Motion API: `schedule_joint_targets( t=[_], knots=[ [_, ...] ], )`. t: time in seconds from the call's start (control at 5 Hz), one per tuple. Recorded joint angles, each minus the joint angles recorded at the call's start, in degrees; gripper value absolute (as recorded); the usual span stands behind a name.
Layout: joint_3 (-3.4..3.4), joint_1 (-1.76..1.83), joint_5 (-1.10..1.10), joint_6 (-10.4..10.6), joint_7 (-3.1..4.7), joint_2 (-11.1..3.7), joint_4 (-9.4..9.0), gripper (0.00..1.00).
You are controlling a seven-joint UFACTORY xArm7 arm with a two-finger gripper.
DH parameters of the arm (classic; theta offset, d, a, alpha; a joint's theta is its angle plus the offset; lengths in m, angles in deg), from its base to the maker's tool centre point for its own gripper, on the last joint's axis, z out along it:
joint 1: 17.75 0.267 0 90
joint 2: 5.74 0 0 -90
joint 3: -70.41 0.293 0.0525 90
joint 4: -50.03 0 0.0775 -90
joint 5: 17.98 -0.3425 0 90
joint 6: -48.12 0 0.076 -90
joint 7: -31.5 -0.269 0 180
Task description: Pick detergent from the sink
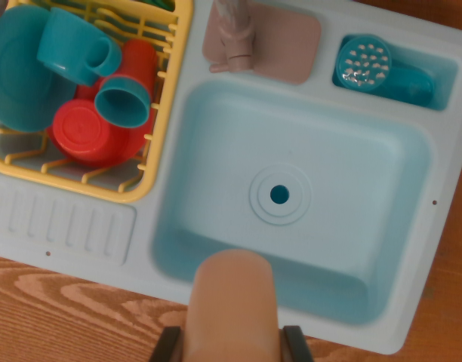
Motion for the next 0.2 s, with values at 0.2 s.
schedule_joint_targets(
  t=[0.2],
  knots=[
    [0.00, 0.00, 0.00, 0.0, 0.00, 0.00, 0.00, 1.00]
  ],
)
